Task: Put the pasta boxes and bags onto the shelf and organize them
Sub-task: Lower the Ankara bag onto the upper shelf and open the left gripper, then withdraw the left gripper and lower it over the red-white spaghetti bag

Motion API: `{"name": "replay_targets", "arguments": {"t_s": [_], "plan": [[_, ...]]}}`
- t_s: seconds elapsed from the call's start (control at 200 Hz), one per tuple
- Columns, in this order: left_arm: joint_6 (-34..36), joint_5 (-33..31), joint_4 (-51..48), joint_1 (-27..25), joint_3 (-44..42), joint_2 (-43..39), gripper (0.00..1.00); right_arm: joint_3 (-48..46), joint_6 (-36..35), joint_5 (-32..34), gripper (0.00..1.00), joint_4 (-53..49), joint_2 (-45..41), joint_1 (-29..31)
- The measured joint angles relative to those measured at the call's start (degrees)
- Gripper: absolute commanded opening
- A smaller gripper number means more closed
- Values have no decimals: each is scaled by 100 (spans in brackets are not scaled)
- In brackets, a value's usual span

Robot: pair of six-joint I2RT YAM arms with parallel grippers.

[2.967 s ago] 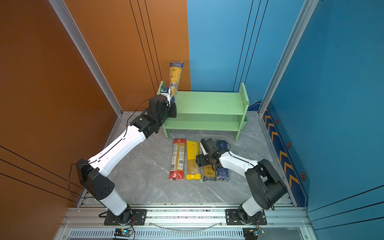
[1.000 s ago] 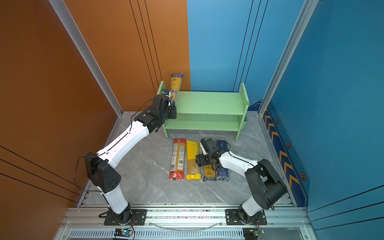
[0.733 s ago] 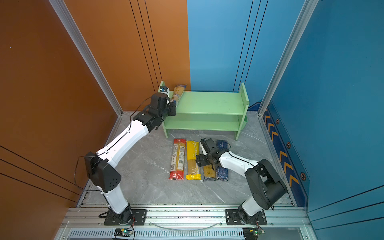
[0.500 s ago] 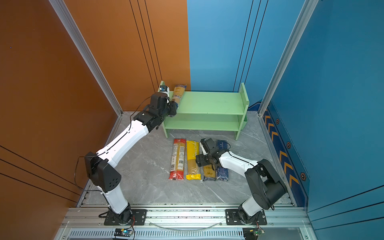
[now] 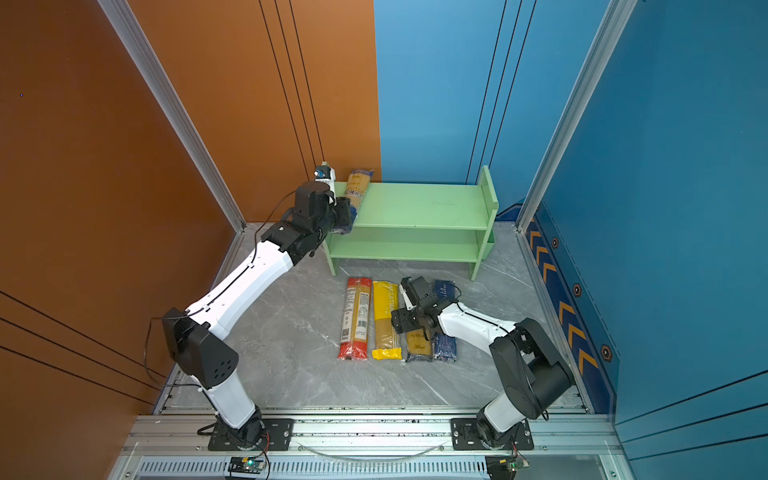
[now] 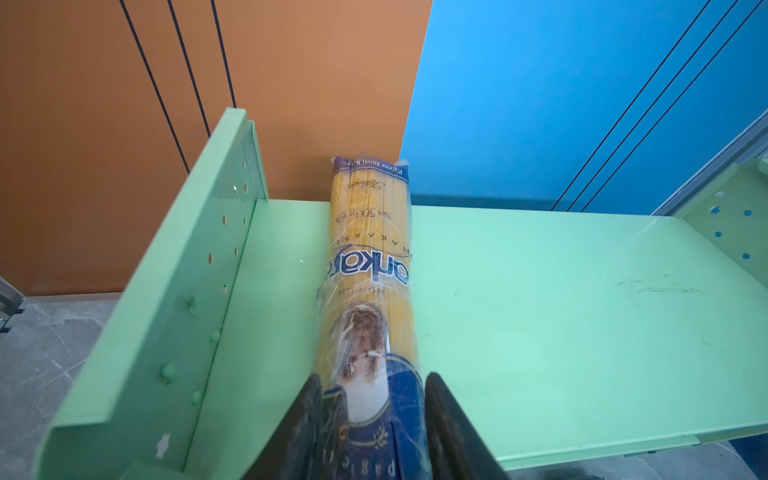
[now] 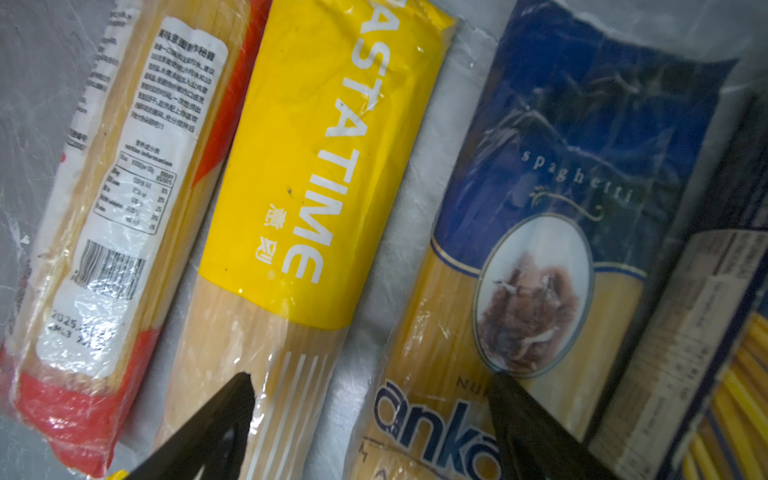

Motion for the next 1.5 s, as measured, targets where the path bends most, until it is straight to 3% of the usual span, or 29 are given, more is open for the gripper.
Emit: {"name": "replay_targets", "arguments": {"t_s": [0.325, 0.701, 1.181, 1.312, 1.392, 1.497], "plan": [[22, 70, 323, 0, -675, -1016, 52, 33, 2, 0, 87, -4, 0, 61], [-11, 129, 498, -79, -2435, -2273, 55, 120, 2, 4, 87, -48, -4, 197], [-651, 214, 511, -236, -4752, -3449, 57, 247, 20, 289, 87, -114, -68, 531], [-887, 310, 505, -297, -5377, -3554, 61, 354, 24, 553, 87, -155, -68, 678], [-1045, 365, 501, -348, -5755, -3609, 71, 428, 59, 780, 87, -151, -68, 835], [-1257, 404, 466, -417, -6196, -3709, 74, 470, 138, 1060, 87, -144, -66, 1029]]}}
